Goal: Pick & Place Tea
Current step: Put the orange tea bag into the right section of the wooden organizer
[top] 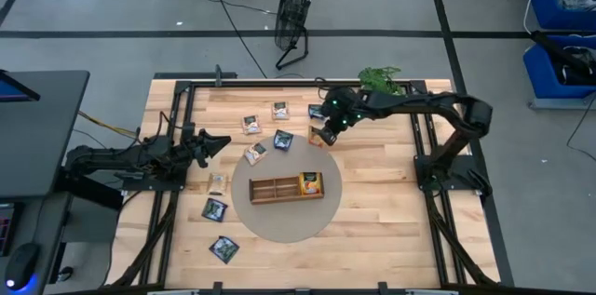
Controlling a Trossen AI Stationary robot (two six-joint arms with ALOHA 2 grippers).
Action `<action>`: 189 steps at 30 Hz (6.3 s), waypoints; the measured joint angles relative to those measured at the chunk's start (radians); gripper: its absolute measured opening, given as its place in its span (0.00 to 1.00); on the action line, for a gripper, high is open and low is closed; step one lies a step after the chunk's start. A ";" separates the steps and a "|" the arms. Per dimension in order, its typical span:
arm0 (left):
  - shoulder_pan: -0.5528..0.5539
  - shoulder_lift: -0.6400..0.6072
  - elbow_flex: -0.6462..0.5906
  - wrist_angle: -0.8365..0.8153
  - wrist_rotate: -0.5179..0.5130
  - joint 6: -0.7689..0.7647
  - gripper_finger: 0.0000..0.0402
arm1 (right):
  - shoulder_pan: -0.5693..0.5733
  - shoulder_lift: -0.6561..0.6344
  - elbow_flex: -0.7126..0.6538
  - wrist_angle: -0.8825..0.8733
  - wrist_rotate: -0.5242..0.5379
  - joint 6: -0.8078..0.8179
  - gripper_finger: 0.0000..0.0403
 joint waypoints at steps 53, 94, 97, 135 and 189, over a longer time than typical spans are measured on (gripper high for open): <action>0.000 0.000 0.000 -0.008 0.000 -0.007 0.15 | 0.488 -0.140 0.003 0.159 0.125 -0.026 0.00; 0.000 0.033 0.000 -0.003 0.000 -0.034 0.15 | 0.522 -0.038 -0.005 0.075 0.257 -0.142 0.00; 0.000 0.033 0.000 -0.003 0.000 -0.034 0.15 | 0.526 -0.039 -0.005 0.067 0.264 -0.156 0.00; 0.000 0.033 0.000 -0.005 0.000 -0.028 0.15 | 0.242 0.032 0.130 -0.103 -0.419 0.150 0.44; 0.000 0.033 0.000 -0.009 0.000 -0.051 0.15 | 0.409 0.085 0.248 -0.228 -0.016 -0.150 0.00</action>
